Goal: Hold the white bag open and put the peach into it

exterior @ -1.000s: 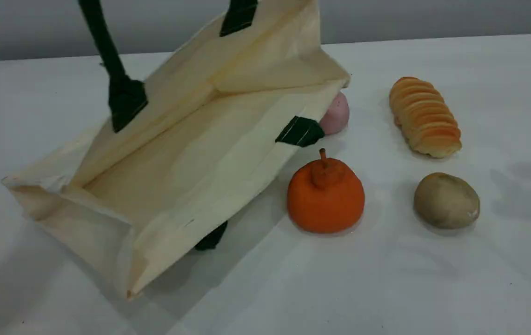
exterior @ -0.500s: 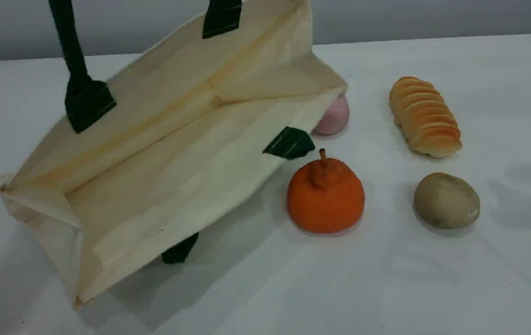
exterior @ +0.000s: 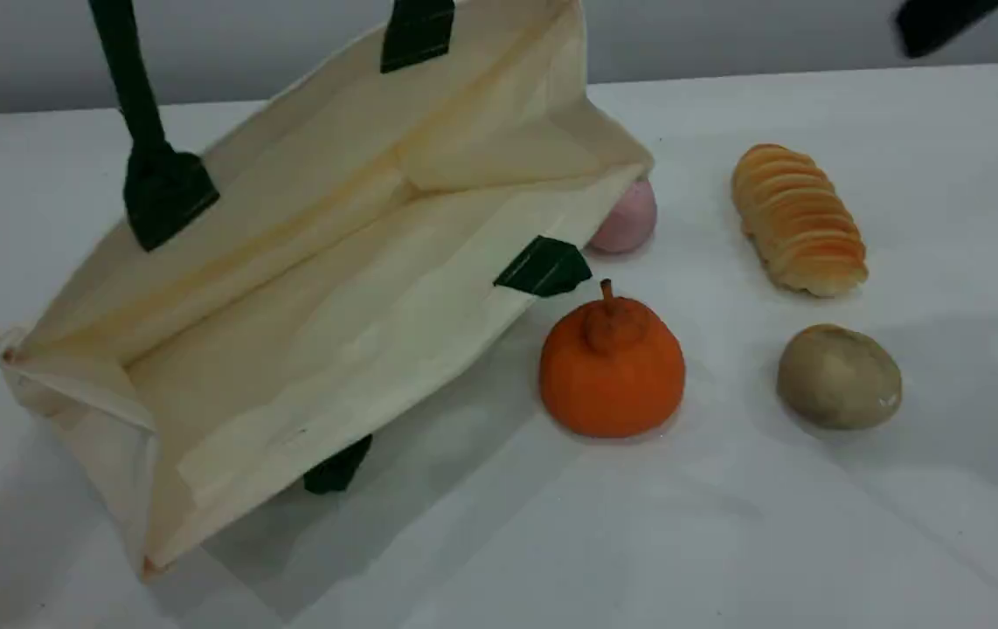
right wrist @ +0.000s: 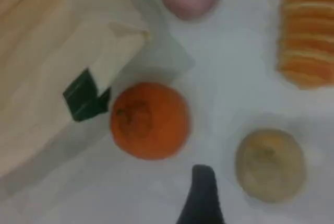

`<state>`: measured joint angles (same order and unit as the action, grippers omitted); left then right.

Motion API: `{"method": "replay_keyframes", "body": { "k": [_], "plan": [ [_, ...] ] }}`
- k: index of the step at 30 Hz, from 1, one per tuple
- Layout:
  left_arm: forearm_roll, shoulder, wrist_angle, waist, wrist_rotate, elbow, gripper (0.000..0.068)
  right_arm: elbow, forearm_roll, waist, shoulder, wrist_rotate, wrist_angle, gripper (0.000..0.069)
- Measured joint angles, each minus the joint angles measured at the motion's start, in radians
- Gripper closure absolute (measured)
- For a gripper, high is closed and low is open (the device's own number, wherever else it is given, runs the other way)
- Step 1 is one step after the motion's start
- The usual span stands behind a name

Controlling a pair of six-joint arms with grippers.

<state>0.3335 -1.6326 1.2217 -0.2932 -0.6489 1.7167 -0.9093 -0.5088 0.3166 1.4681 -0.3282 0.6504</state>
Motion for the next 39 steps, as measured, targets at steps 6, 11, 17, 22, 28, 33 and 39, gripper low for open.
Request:
{"method": "replay_keyframes", "body": {
  "k": [6, 11, 17, 22, 28, 33, 39],
  "plan": [
    [0.000, 0.016, 0.000, 0.000, 0.004, 0.000, 0.0586, -0.125, -0.009, 0.024, 0.148, 0.004, 0.030, 0.0164],
    [0.000, 0.048, 0.000, 0.000, 0.004, 0.001, 0.0586, -0.247, -0.009, 0.024, 0.257, 0.003, 0.050, 0.0164],
    [0.003, 0.056, 0.000, 0.000, 0.004, 0.001, 0.0586, -0.337, -0.009, 0.024, 0.374, -0.036, 0.050, 0.0164],
    [0.004, 0.056, 0.000, 0.001, 0.006, 0.001, 0.0586, -0.364, -0.014, 0.025, 0.448, -0.069, 0.038, 0.0164],
    [-0.084, 0.056, 0.000, 0.001, 0.089, 0.001, 0.0586, -0.365, -0.083, 0.026, 0.520, -0.156, -0.004, 0.0164],
    [-0.102, 0.056, 0.000, 0.001, 0.107, 0.001, 0.0586, -0.392, -0.174, 0.064, 0.554, -0.248, -0.026, 0.0164],
    [-0.104, 0.056, 0.000, 0.001, 0.143, 0.001, 0.0586, -0.471, -0.190, 0.143, 0.620, -0.262, -0.021, 0.0164]
  ]
}}
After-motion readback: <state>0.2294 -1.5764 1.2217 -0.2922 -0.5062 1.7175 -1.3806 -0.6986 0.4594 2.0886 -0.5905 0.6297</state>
